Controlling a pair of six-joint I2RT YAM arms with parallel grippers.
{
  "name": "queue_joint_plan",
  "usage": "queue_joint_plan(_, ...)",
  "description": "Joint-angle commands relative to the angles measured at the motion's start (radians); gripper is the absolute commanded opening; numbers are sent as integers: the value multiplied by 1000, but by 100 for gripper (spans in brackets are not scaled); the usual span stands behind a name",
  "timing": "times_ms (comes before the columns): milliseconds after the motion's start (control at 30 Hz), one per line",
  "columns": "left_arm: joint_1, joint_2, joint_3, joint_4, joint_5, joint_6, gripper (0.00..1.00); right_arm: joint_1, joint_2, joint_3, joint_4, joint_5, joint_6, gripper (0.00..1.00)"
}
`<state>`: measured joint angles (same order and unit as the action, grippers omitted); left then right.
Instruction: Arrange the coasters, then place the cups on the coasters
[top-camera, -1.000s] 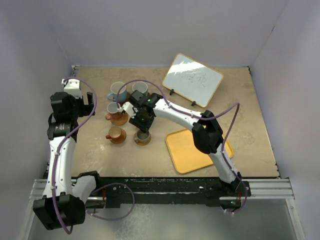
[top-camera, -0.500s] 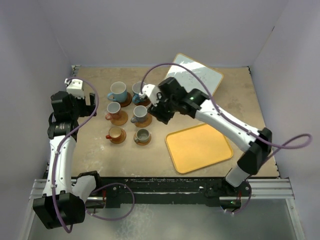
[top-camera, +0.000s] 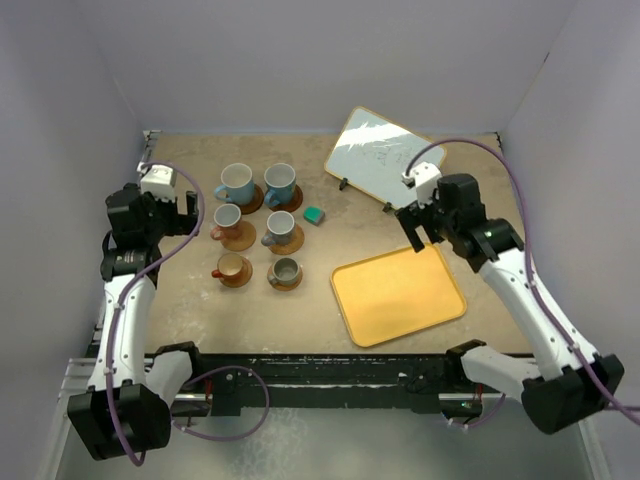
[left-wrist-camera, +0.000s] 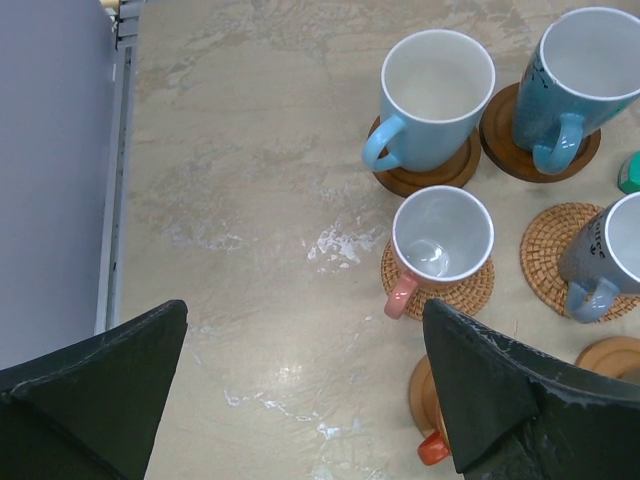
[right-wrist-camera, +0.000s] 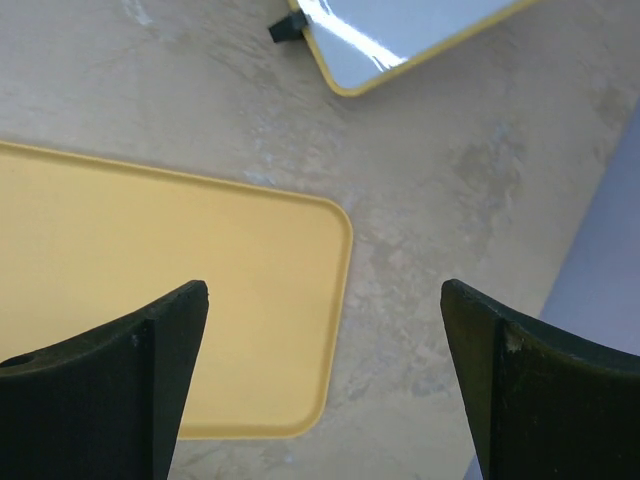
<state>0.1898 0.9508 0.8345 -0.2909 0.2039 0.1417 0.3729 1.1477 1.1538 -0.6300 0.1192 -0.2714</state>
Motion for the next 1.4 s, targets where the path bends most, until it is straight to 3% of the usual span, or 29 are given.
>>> queue_joint_plan(0, 7, -37, -2, 102, 37, 10, 99, -56, -134, -104, 93, 160, 56, 100)
queue_joint_plan(300, 8, -71, 45, 69, -3, -80, 93, -88, -198, -240, 204, 286, 117, 100)
queue_joint_plan(467, 8, -166, -56, 199, 2, -104, 94, -101, -221, -248, 208, 319, 129, 100)
queue_joint_plan(633, 8, -220, -51, 189, 69, -97, 93, -151, -310, -265, 226, 273, 131, 100)
queue_joint_plan(800, 6, -191, 59, 49, 163, -35, 94, -195, -404, -278, 254, 241, 148, 100)
queue_joint_plan(900, 6, -176, 102, 22, 142, -34, 93, -204, -426, -267, 242, 243, 141, 100)
queue_joint_plan(1067, 6, -217, 41, 96, 62, -34, 93, -214, -440, -264, 214, 234, 117, 100)
queue_joint_plan(1367, 6, -283, -47, 145, 98, -31, 93, -242, -494, -272, 213, 183, 120, 100)
